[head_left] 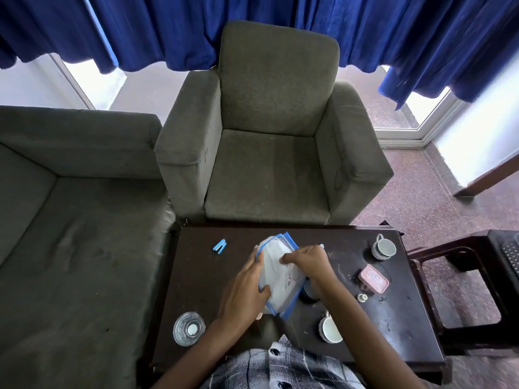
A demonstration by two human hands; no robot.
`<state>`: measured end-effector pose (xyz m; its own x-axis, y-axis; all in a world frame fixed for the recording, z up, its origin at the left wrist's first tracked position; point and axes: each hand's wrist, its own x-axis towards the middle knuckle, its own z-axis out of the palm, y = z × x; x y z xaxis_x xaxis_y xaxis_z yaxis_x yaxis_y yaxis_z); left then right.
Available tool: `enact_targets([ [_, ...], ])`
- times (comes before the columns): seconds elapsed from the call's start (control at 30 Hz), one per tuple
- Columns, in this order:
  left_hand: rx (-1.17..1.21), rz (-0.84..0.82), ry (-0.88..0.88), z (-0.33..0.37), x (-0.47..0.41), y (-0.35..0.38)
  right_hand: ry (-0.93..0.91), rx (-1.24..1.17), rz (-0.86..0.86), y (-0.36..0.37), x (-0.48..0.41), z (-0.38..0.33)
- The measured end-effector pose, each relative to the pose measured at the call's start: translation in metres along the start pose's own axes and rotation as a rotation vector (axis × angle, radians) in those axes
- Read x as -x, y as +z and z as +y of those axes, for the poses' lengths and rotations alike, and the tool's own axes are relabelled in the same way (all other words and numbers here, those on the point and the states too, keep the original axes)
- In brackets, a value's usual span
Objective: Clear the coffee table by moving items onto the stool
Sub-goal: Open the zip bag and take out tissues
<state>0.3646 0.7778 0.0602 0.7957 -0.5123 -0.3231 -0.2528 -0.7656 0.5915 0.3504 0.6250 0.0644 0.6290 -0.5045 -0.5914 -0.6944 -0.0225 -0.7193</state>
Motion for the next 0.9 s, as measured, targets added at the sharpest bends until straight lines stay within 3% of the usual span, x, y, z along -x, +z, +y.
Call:
enact_targets([
  [0.13, 0.016, -0.026, -0.032, -0.007, -0.001, 0.001, -0.020, -0.170, -0.020, -0.007, 0.004, -0.004],
  [0.33, 0.077, -0.021, -0.072, -0.014, -0.004, 0.004, -0.049, -0.183, -0.080, -0.008, 0.010, -0.001],
  [0.63, 0.145, 0.007, -0.099, -0.025, -0.005, 0.004, -0.135, -0.242, 0.001, -0.024, 0.021, -0.001],
  [0.9, 0.227, 0.035, -0.116, -0.026, -0.006, 0.003, -0.453, 0.059, 0.221, -0.024, 0.031, 0.000],
])
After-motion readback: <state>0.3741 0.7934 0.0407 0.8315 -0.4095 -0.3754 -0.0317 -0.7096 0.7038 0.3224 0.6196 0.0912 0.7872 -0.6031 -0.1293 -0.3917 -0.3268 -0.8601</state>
